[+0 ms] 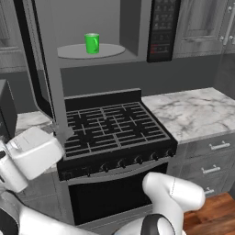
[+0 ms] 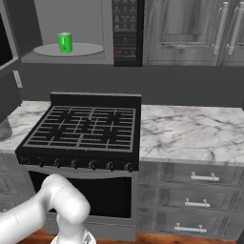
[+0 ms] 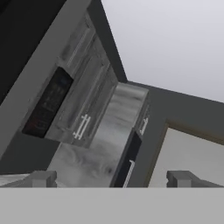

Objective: Pick the mug from the counter and place it inside the microwave. Then close the microwave.

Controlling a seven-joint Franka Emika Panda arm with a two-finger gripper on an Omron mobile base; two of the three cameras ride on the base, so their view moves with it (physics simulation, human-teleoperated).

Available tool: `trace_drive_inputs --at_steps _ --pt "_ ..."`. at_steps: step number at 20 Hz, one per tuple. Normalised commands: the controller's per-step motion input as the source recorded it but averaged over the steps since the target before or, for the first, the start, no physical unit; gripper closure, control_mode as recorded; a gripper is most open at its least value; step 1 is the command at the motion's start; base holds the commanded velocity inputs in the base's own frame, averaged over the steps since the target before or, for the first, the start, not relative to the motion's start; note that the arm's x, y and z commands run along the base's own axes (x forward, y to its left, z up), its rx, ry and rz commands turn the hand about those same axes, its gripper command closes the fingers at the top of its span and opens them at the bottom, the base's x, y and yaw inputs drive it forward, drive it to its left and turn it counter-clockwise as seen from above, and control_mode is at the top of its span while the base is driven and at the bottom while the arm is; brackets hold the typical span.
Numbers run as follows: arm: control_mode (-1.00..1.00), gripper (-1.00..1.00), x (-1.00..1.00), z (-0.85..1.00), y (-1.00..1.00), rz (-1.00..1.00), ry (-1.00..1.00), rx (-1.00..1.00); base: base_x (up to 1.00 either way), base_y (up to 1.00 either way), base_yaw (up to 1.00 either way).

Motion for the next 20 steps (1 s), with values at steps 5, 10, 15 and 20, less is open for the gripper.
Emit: trace_drive_inputs --at_steps 5,10,15,20 --pt "-1.0 -1.0 0.52 0.0 0.41 0.0 0.0 0.0 0.0 0.0 0.0" --pt "-1.0 -1.0 0.49 -0.04 0.57 0.0 0.0 0.0 0.0 0.0 0.0" --pt "-1.0 -1.0 0.44 -0.12 0.64 0.0 0.0 0.0 0.0 0.0 0.0" --pt "-1.0 -1.0 0.46 -0.15 0.51 0.0 0.0 0.0 0.0 0.0 0.0"
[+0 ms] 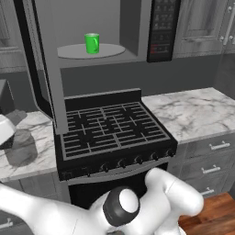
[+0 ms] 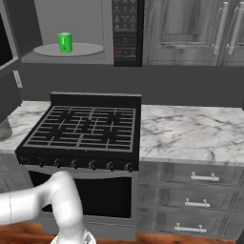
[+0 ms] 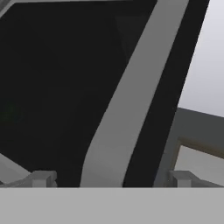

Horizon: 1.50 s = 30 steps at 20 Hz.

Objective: Pick the mug from the counter and place it inside the microwave. Then close the microwave.

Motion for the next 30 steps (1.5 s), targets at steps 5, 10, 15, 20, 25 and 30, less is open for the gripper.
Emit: trace_drive_inputs --at_steps 5,10,15,20,25,30 --pt "-1.0 -1.0 0.25 -0.02 0.23 -0.02 -0.01 0.0 0.0 0.0 0.0" --pt "-1.0 -1.0 0.08 0.11 0.02 -0.06 -0.06 0.0 0.0 0.0 0.0" --pt "-1.0 -1.0 0.0 0.24 -0.11 -0.06 -0.09 0.02 0.0 0.0 0.0" --pt "-1.0 -1.0 0.0 0.19 -0.37 -0.04 -0.08 0.1 0.0 0.0 0.0" --pt "-1.0 -1.0 -0.04 0.22 -0.56 0.0 -0.06 0.12 0.0 0.0 0.0" --pt "-1.0 -1.0 -0.12 0.42 -0.59 0.0 -0.08 0.12 0.0 0.0 0.0"
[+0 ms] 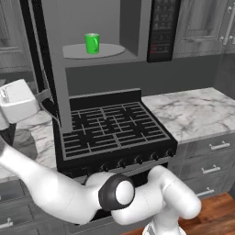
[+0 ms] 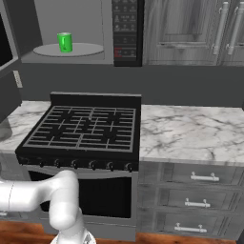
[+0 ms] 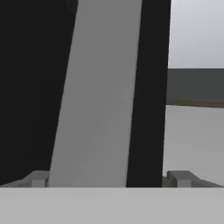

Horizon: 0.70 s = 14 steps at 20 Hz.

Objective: Pick the mug from the counter and place it inside the microwave. Then close the microwave.

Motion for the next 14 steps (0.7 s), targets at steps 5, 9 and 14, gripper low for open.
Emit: trace_drive_inputs --at_steps 5,9,14 --pt "-1.0 -1.0 -0.15 0.37 -0.56 0.0 -0.06 0.1 0.0 0.0 0.0" --pt "-1.0 -1.0 -0.01 0.23 -0.52 0.0 -0.02 0.03 0.0 0.0 0.0" --pt "-1.0 -1.0 0.11 0.36 -0.53 0.06 0.02 0.0 0.0 0.0 0.0"
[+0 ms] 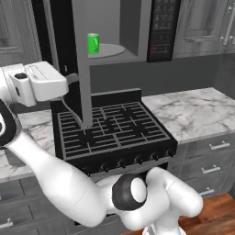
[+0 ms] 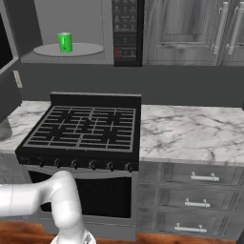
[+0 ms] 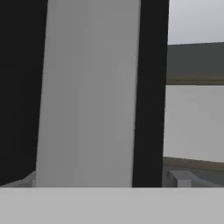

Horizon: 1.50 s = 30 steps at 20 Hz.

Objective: Pick the mug from the counter and place it inside the microwave. Then close the microwave.

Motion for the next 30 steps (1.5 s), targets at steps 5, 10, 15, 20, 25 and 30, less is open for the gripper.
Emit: trace_drive_inputs --at_steps 5,10,15,20,25,30 --pt "-1.0 -1.0 0.02 0.28 -0.39 0.18 0.08 0.0 0.0 0.0 0.0" --pt "-1.0 -1.0 0.18 0.07 -0.37 0.12 0.01 0.0 0.0 0.0 0.0" --pt "-1.0 -1.0 0.35 0.0 -0.34 0.09 0.0 0.0 0.0 0.0 0.0" --pt "-1.0 -1.0 0.67 0.0 -0.4 0.08 0.0 0.0 0.0 0.0 0.0" --pt "-1.0 -1.0 0.76 0.04 -0.45 0.08 0.0 0.0 0.0 0.0 0.0" --pt "-1.0 -1.0 0.67 0.16 -0.41 0.11 0.0 0.0 0.0 0.0 0.0"
